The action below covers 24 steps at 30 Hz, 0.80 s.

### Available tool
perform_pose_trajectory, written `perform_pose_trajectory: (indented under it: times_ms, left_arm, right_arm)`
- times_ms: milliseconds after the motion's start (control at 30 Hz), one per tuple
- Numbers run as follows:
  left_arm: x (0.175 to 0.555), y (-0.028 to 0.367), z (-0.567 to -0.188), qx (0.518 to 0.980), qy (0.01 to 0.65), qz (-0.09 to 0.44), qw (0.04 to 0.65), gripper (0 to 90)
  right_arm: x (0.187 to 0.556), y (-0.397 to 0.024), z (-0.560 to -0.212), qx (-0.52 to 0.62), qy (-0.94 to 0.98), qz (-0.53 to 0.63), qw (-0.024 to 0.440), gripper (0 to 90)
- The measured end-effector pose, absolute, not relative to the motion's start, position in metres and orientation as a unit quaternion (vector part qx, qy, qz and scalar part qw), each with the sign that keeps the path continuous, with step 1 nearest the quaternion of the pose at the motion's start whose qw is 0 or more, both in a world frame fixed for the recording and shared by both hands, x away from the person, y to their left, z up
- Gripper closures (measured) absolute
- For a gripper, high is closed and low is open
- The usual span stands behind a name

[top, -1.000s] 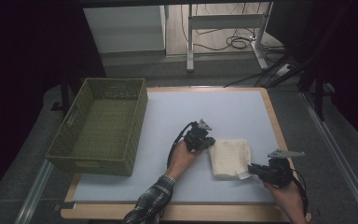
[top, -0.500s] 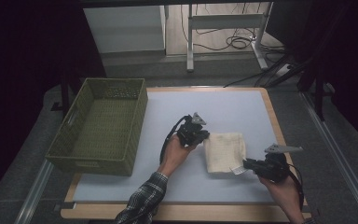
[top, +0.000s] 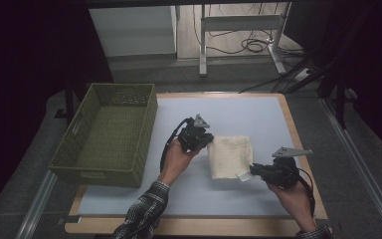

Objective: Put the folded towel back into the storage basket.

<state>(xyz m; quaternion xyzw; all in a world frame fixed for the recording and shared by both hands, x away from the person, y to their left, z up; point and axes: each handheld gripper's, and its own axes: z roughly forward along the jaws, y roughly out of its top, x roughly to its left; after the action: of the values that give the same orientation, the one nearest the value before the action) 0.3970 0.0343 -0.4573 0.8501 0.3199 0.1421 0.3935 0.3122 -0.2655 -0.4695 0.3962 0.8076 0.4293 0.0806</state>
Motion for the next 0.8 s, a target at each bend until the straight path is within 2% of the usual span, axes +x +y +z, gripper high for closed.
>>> perform_pose_trajectory:
  times_ms: [800]
  left_arm:
    - [0.394, 0.083, -0.427, 0.842, 0.339, 0.184, 0.377, 84.3]
  right_arm:
    - [0.336, -0.213, -0.452, 0.358, 0.821, 0.439, 0.07, 80.9]
